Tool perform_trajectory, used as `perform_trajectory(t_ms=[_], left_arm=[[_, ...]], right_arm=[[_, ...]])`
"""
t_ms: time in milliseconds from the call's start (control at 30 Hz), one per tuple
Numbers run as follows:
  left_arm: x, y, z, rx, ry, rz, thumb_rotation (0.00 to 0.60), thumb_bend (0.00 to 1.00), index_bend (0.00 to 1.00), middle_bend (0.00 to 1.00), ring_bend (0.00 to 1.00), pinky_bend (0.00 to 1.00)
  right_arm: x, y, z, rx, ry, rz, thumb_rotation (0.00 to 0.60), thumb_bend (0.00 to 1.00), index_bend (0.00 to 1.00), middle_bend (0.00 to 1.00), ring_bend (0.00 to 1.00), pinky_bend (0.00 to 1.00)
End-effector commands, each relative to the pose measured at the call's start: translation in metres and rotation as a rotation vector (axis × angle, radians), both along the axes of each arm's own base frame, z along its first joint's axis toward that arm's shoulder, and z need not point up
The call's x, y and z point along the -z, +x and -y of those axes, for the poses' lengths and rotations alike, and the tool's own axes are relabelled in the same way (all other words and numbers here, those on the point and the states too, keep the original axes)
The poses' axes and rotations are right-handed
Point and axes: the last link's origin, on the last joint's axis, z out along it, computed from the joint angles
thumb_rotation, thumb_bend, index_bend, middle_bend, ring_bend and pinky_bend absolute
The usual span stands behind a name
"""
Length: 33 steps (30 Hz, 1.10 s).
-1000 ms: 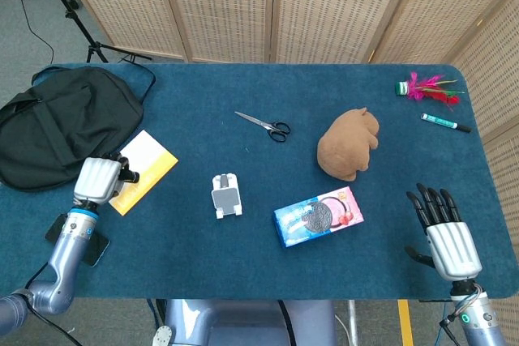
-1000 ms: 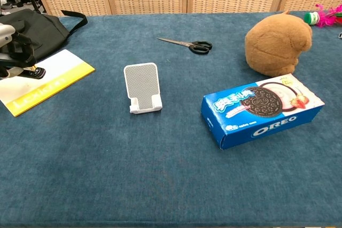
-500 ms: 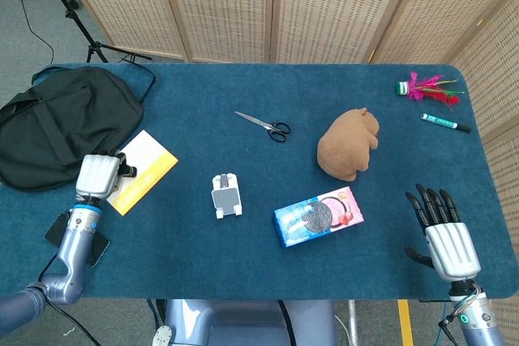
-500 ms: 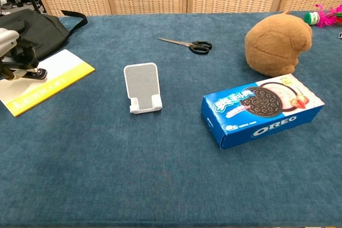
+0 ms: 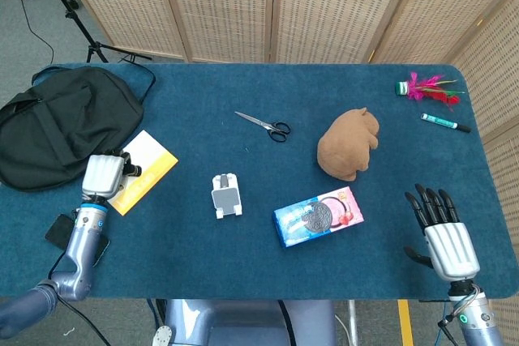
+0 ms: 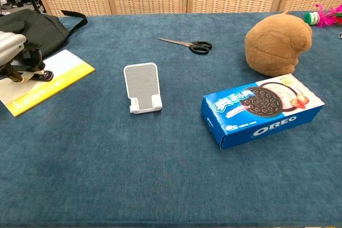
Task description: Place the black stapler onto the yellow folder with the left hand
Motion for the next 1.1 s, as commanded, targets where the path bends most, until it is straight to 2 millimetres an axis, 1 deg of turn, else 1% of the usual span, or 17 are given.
perform_trajectory(t_ms=[33, 133, 300, 367, 433, 533, 600, 700, 867, 933, 1000, 1100], left_arm=[[0.001, 0.002, -0.002, 0.005, 0.009, 0.013, 0.6, 0.46, 0.74, 0.43, 0.4, 0.44], [0.002, 0.003, -0.004, 0.004, 0.02, 0.033, 0.6, 0.45, 0.74, 0.43, 0.4, 0.44], [0.009, 0.004, -0.001, 0.001, 0.002, 0.042, 0.6, 0.45, 0.74, 0.43, 0.4, 0.44], [0.011, 0.004, 0.0, 0.0, -0.002, 0.04, 0.6, 0.42, 0.74, 0.42, 0.4, 0.44], [0.014, 0.003, 0.001, -0.006, -0.013, 0.041, 0.6, 0.38, 0.7, 0.38, 0.39, 0.44], [0.015, 0.002, 0.002, -0.013, -0.023, 0.039, 0.6, 0.32, 0.6, 0.27, 0.31, 0.41], [0.015, 0.001, 0.003, -0.017, -0.035, 0.035, 0.6, 0.29, 0.51, 0.19, 0.23, 0.33], [0.011, 0.001, 0.003, -0.017, -0.034, 0.032, 0.6, 0.26, 0.41, 0.11, 0.15, 0.24], [0.003, 0.004, 0.002, -0.009, -0.023, 0.045, 0.6, 0.25, 0.28, 0.03, 0.08, 0.18], [0.001, 0.005, 0.003, -0.008, -0.025, 0.052, 0.6, 0.23, 0.22, 0.0, 0.05, 0.16], [-0.001, 0.006, 0.003, -0.009, -0.031, 0.058, 0.6, 0.21, 0.12, 0.0, 0.01, 0.08], [-0.01, 0.011, 0.003, -0.003, -0.028, 0.08, 0.6, 0.18, 0.02, 0.0, 0.0, 0.02]], right_arm=[[0.0, 0.0, 0.0, -0.002, 0.0, 0.0, 0.6, 0.1, 0.0, 0.0, 0.0, 0.0], [0.001, 0.0, 0.0, -0.004, 0.002, -0.003, 0.6, 0.1, 0.0, 0.0, 0.0, 0.0], [0.003, 0.001, 0.0, -0.007, 0.007, -0.008, 0.6, 0.1, 0.0, 0.0, 0.0, 0.0], [0.003, 0.001, 0.0, -0.007, 0.006, -0.007, 0.6, 0.1, 0.0, 0.0, 0.0, 0.0], [0.002, 0.001, 0.0, -0.008, 0.004, -0.002, 0.6, 0.1, 0.0, 0.0, 0.0, 0.0], [0.002, 0.001, 0.0, -0.012, -0.001, 0.004, 0.6, 0.1, 0.0, 0.0, 0.0, 0.0], [0.001, 0.001, 0.0, -0.017, -0.007, 0.009, 0.6, 0.1, 0.0, 0.0, 0.0, 0.0], [0.001, 0.002, 0.0, -0.024, -0.016, 0.018, 0.6, 0.1, 0.0, 0.0, 0.0, 0.0], [0.002, 0.002, 0.001, -0.032, -0.021, 0.022, 0.6, 0.1, 0.0, 0.0, 0.0, 0.0], [0.001, 0.002, 0.001, -0.033, -0.023, 0.024, 0.6, 0.1, 0.0, 0.0, 0.0, 0.0], [0.001, 0.002, 0.001, -0.036, -0.026, 0.027, 0.6, 0.1, 0.0, 0.0, 0.0, 0.0], [0.001, 0.002, 0.0, -0.039, -0.029, 0.03, 0.6, 0.1, 0.0, 0.0, 0.0, 0.0]])
